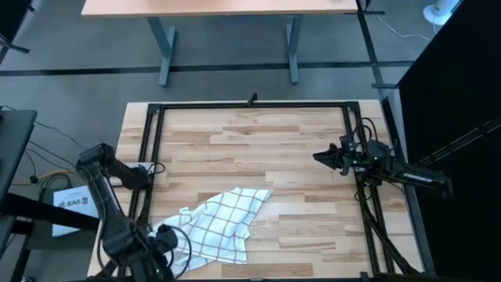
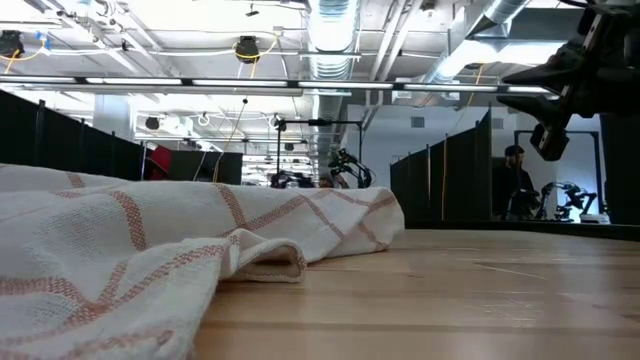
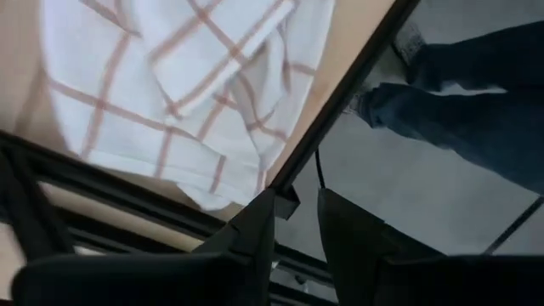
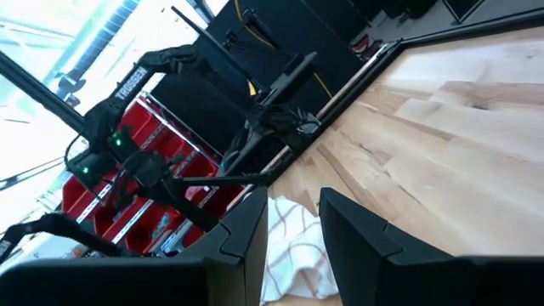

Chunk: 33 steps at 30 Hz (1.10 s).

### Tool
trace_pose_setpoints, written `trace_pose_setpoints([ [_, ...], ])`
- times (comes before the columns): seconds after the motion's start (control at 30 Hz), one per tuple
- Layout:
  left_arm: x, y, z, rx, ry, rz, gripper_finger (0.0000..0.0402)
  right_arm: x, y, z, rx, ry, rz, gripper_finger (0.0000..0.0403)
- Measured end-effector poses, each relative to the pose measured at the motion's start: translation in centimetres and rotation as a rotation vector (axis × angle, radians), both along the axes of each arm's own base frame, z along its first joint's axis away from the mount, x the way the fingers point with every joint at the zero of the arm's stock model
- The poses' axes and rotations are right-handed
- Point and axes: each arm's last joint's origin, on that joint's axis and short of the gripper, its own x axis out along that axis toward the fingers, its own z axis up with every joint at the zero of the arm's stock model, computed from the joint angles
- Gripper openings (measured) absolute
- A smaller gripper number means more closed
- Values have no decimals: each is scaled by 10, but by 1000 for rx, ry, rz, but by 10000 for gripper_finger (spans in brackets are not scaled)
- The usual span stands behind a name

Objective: Roll towel
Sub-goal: Roll the towel

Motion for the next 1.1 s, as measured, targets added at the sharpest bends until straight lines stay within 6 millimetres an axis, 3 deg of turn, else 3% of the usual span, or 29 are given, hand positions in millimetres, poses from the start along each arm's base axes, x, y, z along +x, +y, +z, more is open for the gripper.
trace_pose_setpoints([
  [0.13,1,-21,-18,-2,-15,-27,78,0,0,0,-9,0,0,98],
  [0.27,1,-27,-29,6,75,1,88,0,0,0,-17,3,0,98],
  [0.47,-6,-25,-41,14,162,181,140,0,0,0,-17,4,0,98],
  [0.67,-11,-37,-72,-121,198,97,181,0,1,0,-18,3,19,98],
  [1.1,-17,-16,-124,-68,236,-91,185,0,1,0,-37,3,33,98],
])
